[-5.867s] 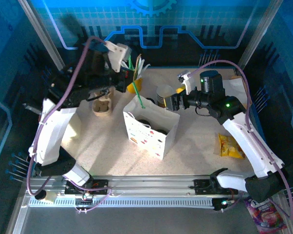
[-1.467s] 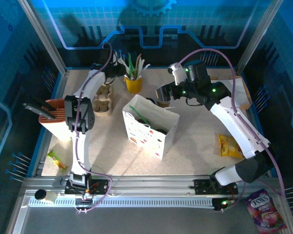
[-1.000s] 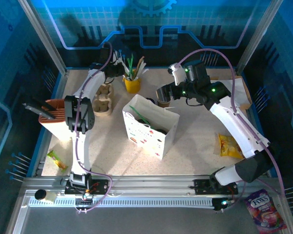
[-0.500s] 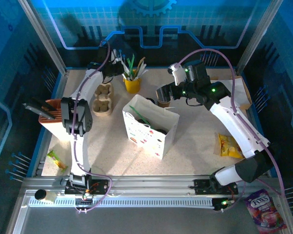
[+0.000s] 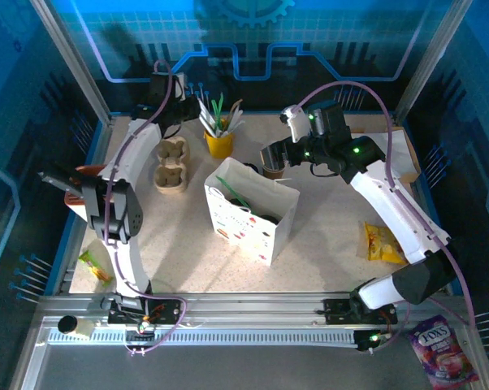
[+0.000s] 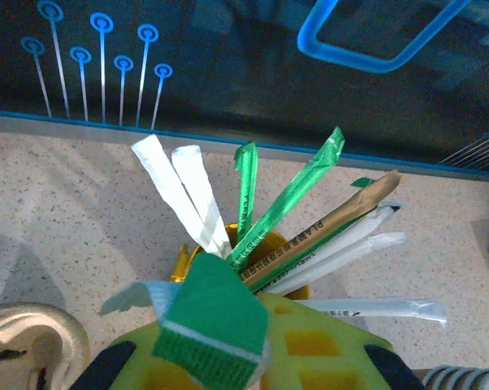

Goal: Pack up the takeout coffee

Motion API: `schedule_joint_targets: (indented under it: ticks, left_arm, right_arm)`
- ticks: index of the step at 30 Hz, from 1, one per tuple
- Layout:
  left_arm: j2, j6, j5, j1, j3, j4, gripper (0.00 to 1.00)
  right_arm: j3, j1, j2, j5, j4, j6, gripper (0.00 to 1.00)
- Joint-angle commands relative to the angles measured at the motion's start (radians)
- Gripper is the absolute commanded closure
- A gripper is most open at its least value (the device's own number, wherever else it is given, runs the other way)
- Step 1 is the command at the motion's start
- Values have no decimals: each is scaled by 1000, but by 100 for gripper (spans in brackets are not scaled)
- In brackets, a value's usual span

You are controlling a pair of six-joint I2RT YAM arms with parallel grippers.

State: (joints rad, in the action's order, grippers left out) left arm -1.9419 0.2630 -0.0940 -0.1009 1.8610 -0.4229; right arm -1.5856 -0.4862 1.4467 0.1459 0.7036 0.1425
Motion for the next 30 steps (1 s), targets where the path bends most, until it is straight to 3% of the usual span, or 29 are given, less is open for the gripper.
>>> schedule_joint_targets:
  ticks: [1,21,30]
  left_arm:
    - [91,9,30,6,-22,25,88]
    - [112,28,-6,-28,-23,63,89]
    - [55,68,-79,-45,-6,91,90]
  right_arm:
    - [6,-12,-19,12,-3,-15,14]
    - [53,-7,-60,12,-13,-24,14]
    - [52,-5,-53,21,-15,-23,14]
